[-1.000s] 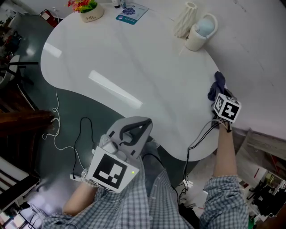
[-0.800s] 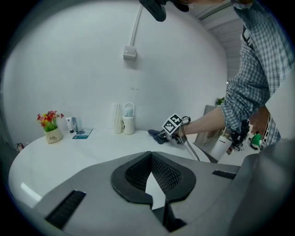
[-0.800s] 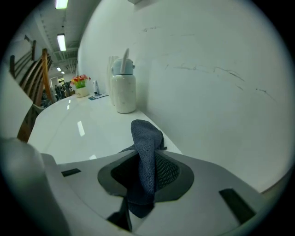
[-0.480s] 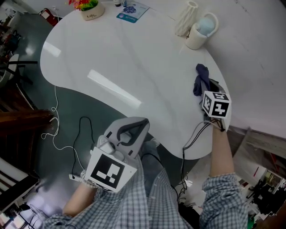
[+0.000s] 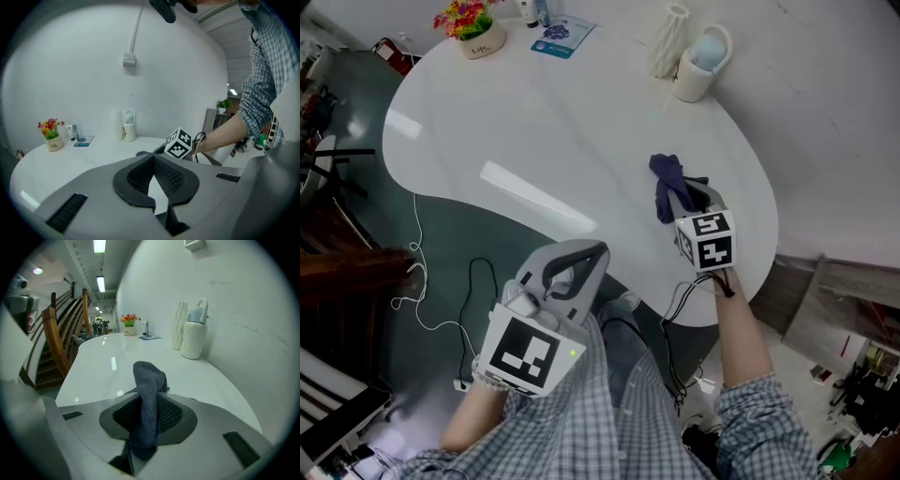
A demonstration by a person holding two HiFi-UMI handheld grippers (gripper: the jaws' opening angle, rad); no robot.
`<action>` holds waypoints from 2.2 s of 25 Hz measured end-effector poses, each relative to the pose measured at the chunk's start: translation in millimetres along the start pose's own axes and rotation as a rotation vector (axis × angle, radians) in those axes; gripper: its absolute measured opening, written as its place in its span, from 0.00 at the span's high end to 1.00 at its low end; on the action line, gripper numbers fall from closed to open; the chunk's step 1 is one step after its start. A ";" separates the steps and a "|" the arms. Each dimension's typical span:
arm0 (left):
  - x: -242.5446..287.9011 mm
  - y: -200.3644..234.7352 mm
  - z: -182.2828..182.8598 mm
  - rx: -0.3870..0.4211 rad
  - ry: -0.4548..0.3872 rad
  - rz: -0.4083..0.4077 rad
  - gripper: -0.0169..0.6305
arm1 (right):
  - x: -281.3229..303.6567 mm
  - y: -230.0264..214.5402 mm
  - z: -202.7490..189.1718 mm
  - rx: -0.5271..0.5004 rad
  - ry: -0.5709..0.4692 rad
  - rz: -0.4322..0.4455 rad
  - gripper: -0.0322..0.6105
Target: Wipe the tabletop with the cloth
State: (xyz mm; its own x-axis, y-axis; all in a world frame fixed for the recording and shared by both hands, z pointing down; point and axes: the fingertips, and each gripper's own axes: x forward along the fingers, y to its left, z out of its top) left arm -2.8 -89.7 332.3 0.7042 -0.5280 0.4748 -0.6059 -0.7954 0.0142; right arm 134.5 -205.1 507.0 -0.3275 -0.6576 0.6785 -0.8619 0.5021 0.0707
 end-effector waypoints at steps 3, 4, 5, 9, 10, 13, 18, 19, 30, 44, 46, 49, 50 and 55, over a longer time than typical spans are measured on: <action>-1.6 -1.1 4.4 0.010 -0.014 -0.005 0.97 | -6.4 25.9 -3.2 -0.041 0.003 0.041 0.82; -1.6 -2.0 5.7 0.015 -0.017 -0.010 0.97 | -8.6 34.9 -4.5 -0.052 0.003 0.055 0.82; -1.1 -3.1 7.0 0.020 -0.019 -0.016 0.97 | -10.9 43.9 -6.0 -0.059 0.001 0.068 0.82; 4.7 -8.4 14.4 0.043 -0.023 -0.035 0.97 | -22.3 74.4 -14.8 -0.080 0.003 0.117 0.82; 6.1 -9.8 16.4 0.048 -0.026 -0.039 0.97 | -25.3 80.4 -17.2 -0.081 0.002 0.124 0.82; 8.6 -12.6 20.8 0.057 -0.038 -0.051 0.97 | -34.6 98.8 -24.1 -0.056 0.001 0.138 0.82; 11.9 -10.0 27.7 0.061 -0.053 -0.048 0.97 | -46.5 130.7 -32.7 0.021 -0.005 0.162 0.82; 12.7 -8.9 29.1 0.060 -0.058 -0.045 0.97 | -48.2 136.9 -33.8 0.029 -0.004 0.169 0.82; 21.9 -11.9 37.7 0.071 -0.065 -0.059 0.97 | -56.7 158.2 -36.8 0.037 -0.006 0.180 0.82; 33.8 -39.7 41.1 0.083 -0.072 -0.097 0.97 | -114.9 121.2 -101.8 0.126 0.025 0.083 0.82; 35.8 -45.8 42.2 0.084 -0.075 -0.104 0.97 | -125.6 106.0 -114.3 0.152 0.032 0.045 0.82; 38.3 -55.3 42.2 0.094 -0.072 -0.115 0.97 | -141.0 81.2 -132.2 0.188 0.044 -0.017 0.82; 39.1 -58.4 42.1 0.095 -0.070 -0.119 0.97 | -146.1 72.0 -138.1 0.199 0.048 -0.040 0.82; 43.5 -70.1 45.2 0.096 -0.077 -0.125 0.97 | -169.4 18.9 -167.7 0.242 0.064 -0.157 0.82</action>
State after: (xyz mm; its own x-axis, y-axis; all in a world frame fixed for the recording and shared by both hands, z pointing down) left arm 87.1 -70.3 312.2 0.8000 -0.4417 0.4061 -0.4767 -0.8789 -0.0171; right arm 238.6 10.0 516.0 -0.1646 -0.6758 0.7185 -0.9699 0.2436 0.0069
